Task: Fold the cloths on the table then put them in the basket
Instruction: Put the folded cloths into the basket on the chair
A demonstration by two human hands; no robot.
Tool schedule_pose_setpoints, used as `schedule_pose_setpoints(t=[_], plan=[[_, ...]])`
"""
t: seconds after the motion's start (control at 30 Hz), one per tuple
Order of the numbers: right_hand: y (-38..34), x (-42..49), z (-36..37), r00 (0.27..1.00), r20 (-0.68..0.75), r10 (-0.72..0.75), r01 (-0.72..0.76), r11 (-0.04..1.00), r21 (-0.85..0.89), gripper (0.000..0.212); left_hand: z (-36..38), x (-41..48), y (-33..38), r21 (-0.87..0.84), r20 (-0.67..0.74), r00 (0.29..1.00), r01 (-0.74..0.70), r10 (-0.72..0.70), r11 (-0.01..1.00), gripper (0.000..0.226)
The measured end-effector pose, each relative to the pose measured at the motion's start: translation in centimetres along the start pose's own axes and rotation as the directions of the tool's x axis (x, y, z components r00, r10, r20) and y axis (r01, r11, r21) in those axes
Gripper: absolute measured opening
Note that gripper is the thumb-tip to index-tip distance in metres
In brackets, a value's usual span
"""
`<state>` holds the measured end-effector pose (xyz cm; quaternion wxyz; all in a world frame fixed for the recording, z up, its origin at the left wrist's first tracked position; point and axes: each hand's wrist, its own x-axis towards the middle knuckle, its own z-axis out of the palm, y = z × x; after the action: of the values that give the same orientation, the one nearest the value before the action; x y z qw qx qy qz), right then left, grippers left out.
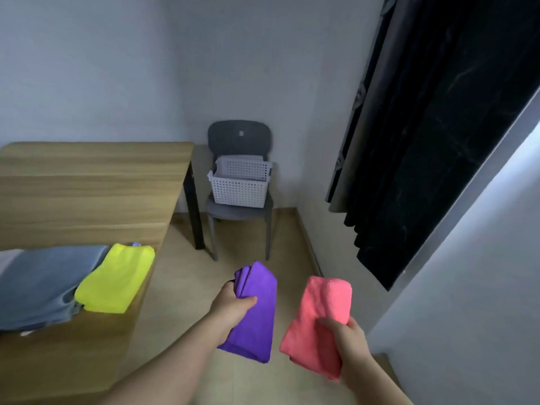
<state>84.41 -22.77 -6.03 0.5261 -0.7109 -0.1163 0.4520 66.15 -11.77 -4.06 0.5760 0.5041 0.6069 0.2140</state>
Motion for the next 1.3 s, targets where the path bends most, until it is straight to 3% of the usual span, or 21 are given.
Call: schedule_pose_setpoints(t=[0.2, 0.43, 0.63, 0.83, 0.9, 0.97, 1.1, 1.3], plan=[[-5.3, 7.5, 4.3, 0.999, 0.019, -0.043, 0.043, 0.999, 0.005, 0.014, -0.8, 9.0, 4.5, -0.046, -0.035, 0.999, -0.025, 0.023, 0.999, 0.028], [-13.9, 18.5, 17.0, 0.994, 0.095, -0.052, 0.053, 0.999, -0.009, 0.016, -6.6, 24.7, 12.9, -0.12, -0.114, 0.992, -0.071, 0.057, 0.99, 0.03], [-19.6, 27.1, 24.9, 0.994, 0.095, -0.048, 0.05, 0.999, -0.021, 0.021, -9.8, 33.9, 17.6, -0.102, -0.141, 0.99, -0.024, 0.01, 0.994, 0.029], [-22.6, 35.4, 30.8, 0.98, 0.199, 0.006, 0.015, 0.995, -0.103, 0.021, -13.3, 42.1, 20.6, -0.137, -0.152, 0.987, 0.037, -0.058, 0.99, 0.035], [-24.5, 40.3, 32.9, 0.967, 0.254, 0.018, 0.015, 0.992, -0.128, 0.028, -13.9, 46.3, 22.5, -0.157, -0.143, 0.988, 0.034, -0.057, 0.987, 0.033], [-26.4, 45.5, 35.3, 0.978, 0.207, -0.008, 0.03, 0.994, -0.103, 0.038, -14.3, 50.9, 25.1, -0.161, -0.139, 0.989, 0.023, -0.046, 0.987, 0.03], [-29.9, 55.1, 39.2, 0.979, 0.198, 0.039, -0.022, 0.996, -0.085, 0.061, -13.6, 61.3, 29.4, -0.156, -0.152, 0.985, 0.055, -0.079, 0.986, 0.047], [-31.5, 64.3, 43.5, 0.96, 0.233, 0.157, -0.13, 0.983, -0.127, 0.059, -12.2, 72.8, 30.1, -0.093, -0.129, 0.971, 0.19, -0.201, 0.977, 0.049]])
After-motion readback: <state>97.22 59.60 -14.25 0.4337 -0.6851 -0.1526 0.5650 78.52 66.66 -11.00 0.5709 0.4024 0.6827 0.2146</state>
